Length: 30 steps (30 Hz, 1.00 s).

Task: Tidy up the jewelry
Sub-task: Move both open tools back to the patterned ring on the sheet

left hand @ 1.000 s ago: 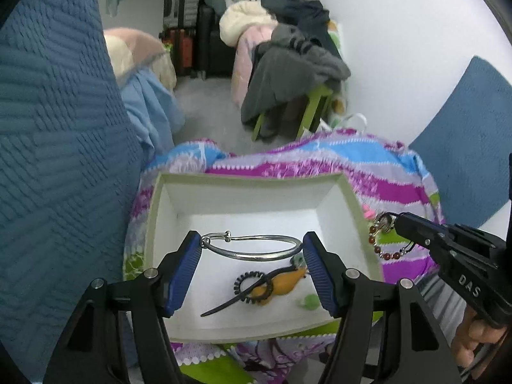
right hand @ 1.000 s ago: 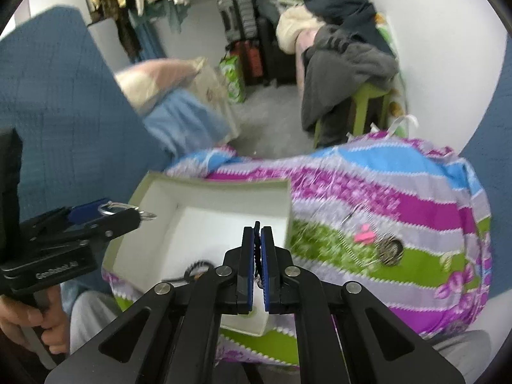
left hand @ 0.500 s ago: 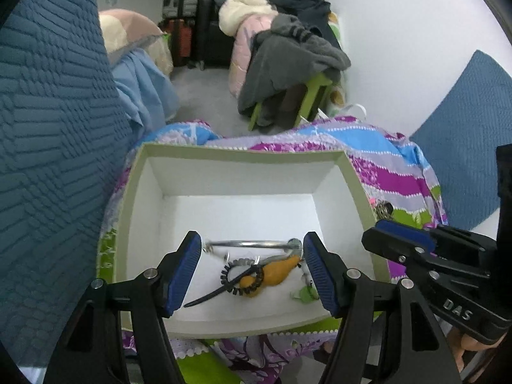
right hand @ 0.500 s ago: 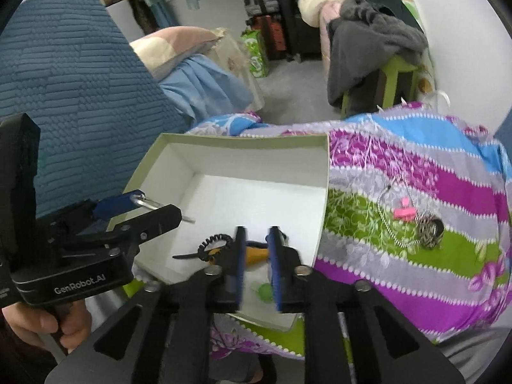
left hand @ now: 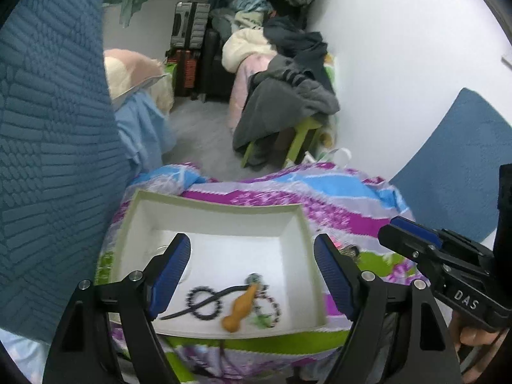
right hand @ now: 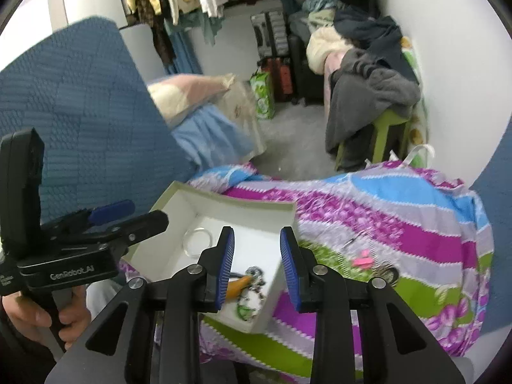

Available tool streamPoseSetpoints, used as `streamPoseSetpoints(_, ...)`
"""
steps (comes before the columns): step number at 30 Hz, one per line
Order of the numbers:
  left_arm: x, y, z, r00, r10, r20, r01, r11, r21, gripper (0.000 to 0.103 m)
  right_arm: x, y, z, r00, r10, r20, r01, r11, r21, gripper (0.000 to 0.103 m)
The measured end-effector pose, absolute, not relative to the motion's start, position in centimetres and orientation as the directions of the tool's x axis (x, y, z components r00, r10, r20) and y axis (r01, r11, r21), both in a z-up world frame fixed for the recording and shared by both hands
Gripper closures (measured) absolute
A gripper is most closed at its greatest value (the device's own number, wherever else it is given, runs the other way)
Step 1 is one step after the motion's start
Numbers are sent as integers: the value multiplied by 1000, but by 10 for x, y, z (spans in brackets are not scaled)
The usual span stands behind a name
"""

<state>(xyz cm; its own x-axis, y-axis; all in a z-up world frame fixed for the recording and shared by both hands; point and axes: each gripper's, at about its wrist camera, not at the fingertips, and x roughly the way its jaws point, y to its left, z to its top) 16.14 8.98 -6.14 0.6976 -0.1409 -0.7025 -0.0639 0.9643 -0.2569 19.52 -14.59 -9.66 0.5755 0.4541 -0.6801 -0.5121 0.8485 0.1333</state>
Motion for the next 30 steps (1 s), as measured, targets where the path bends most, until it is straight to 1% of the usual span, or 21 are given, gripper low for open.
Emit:
streamPoseSetpoints(3, 164, 68, -54, 714, -151, -684, -40, 966, -255, 23, 199, -168, -91, 604, 440, -664, -485, 865, 131, 76)
streamPoseSetpoints(10, 179, 16, -57, 714, -230, -661, 21, 951, -307, 23, 211, -229, -97, 644, 387, -659, -408, 903, 132, 76)
streamPoseSetpoints(14, 190, -11, -70, 689, -273, -671, 48, 941, -334, 25, 219, -260, -111, 654, 358, -667, -361, 922, 141, 76)
streamPoseSetpoints(19, 199, -42, -93, 653, -325, -684, 90, 930, -356, 26, 233, -296, -145, 625, 337, -704, -306, 936, 175, 76)
streamPoseSetpoints(20, 200, -49, -99, 642, -332, -691, 99, 930, -355, 33, 235, -303, -153, 616, 334, -713, -297, 937, 183, 76)
streamPoseSetpoints(21, 202, -55, -103, 630, -333, -701, 102, 931, -350, 37, 238, -308, -161, 604, 335, -723, -287, 938, 194, 76)
streamPoseSetpoints(22, 203, -60, -108, 620, -336, -709, 108, 932, -347, 39, 239, -314, -170, 591, 342, -731, -280, 936, 211, 77)
streamPoseSetpoints(24, 209, -72, -123, 592, -345, -728, 120, 931, -344, 47, 243, -320, -184, 566, 354, -744, -273, 933, 236, 77)
streamPoseSetpoints(26, 212, -80, -133, 576, -348, -740, 126, 932, -340, 48, 244, -321, -198, 539, 373, -755, -279, 925, 257, 79)
streamPoseSetpoints(29, 225, -90, -153, 539, -370, -757, 128, 924, -361, 58, 246, -321, -220, 499, 398, -770, -296, 913, 280, 79)
streamPoseSetpoints(30, 229, -93, -158, 527, -378, -761, 128, 921, -368, 58, 248, -320, -224, 491, 401, -773, -300, 911, 282, 79)
